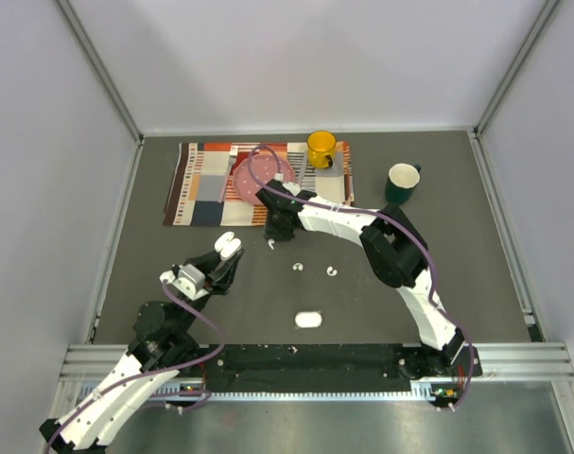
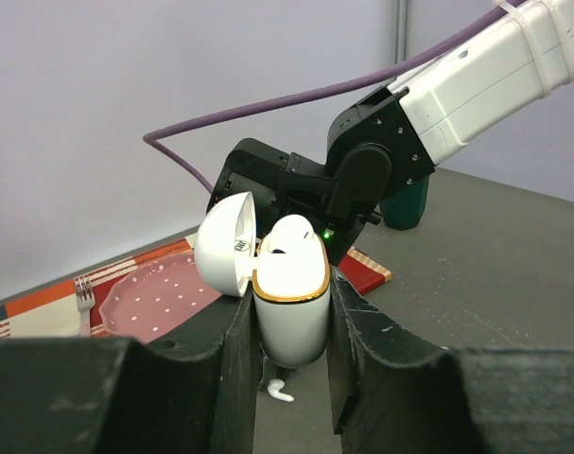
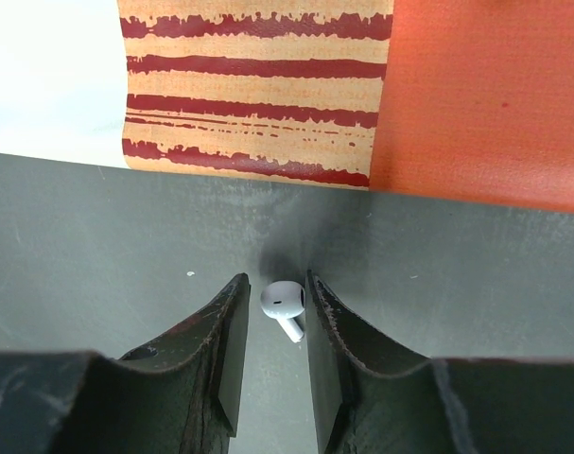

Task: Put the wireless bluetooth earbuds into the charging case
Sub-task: Pick up the earbud from the center of the board, then place the earbud in the charging case.

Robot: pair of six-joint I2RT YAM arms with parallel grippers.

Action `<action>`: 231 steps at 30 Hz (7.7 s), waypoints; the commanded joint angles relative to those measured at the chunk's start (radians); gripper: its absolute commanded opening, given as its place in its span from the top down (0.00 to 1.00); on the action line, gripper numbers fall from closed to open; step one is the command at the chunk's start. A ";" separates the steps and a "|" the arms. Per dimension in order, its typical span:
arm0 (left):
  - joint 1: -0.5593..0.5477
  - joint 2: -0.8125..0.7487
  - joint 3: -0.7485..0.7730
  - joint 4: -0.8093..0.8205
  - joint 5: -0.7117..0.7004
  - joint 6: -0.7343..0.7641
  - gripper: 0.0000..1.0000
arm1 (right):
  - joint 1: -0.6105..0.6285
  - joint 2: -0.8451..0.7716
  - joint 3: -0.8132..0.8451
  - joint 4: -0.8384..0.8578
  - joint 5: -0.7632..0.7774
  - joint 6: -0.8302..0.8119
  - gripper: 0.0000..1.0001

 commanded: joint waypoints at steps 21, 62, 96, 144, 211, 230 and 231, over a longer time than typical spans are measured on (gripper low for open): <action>-0.001 -0.150 0.045 0.022 -0.019 0.003 1.00 | 0.044 0.067 0.078 -0.067 0.087 -0.066 0.71; 0.000 0.053 0.063 0.097 0.041 -0.106 1.00 | 0.033 -0.494 -0.374 0.113 0.365 -0.132 0.93; -0.003 0.737 -0.023 0.875 0.294 -0.192 1.00 | 0.093 -1.300 -1.111 1.015 0.356 -0.208 0.96; -0.055 0.867 -0.017 1.099 0.205 -0.189 1.00 | 0.452 -0.979 -0.942 1.365 0.452 -0.362 1.00; -0.067 0.792 -0.035 1.154 0.133 -0.178 1.00 | 0.521 -0.872 -0.901 1.243 0.593 -0.462 0.94; -0.067 0.754 -0.052 1.057 0.143 -0.154 1.00 | 0.521 -0.918 -0.756 1.161 0.547 -0.604 0.59; -0.067 0.751 -0.055 1.056 0.143 -0.154 1.00 | 0.521 -0.921 -0.753 1.163 0.547 -0.607 0.59</action>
